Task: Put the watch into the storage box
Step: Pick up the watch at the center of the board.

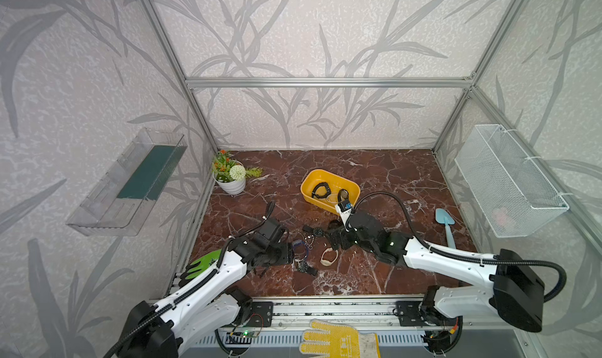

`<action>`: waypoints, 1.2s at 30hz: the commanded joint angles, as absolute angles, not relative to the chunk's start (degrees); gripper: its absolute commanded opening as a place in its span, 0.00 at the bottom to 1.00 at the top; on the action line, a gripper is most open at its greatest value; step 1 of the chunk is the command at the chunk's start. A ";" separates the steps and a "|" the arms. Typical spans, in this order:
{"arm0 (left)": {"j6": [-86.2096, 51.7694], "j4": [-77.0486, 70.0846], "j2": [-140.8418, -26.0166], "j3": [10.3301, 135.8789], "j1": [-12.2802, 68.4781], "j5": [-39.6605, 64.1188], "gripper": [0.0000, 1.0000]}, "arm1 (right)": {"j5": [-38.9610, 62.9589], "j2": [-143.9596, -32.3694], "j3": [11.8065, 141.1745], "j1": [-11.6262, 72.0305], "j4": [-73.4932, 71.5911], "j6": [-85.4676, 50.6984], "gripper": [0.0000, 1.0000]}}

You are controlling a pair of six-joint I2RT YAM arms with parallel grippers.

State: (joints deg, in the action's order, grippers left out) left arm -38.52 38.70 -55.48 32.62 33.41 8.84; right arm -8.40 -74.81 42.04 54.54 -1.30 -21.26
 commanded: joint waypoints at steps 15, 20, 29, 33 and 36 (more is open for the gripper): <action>-40.16 26.78 -67.14 32.70 34.59 11.52 0.52 | -3.77 -76.20 42.57 60.91 -2.29 -19.32 0.98; -39.84 25.58 -70.67 33.46 34.54 10.65 0.47 | -4.37 -75.60 42.31 60.86 -2.06 -19.01 0.98; -39.81 23.34 -75.68 33.71 34.51 9.79 0.37 | -5.18 -75.04 41.60 60.93 -2.29 -19.45 0.98; -39.82 23.55 -77.36 34.79 34.52 9.25 0.28 | -5.20 -75.49 41.67 60.93 -2.37 -19.34 0.98; -40.12 23.80 -78.18 34.98 34.50 9.00 0.24 | -5.34 -75.50 41.59 60.89 -2.46 -19.54 0.98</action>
State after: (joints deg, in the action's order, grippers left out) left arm -39.70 23.05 -76.99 34.44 34.44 10.46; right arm -4.51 -76.25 42.00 60.86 -1.48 -19.66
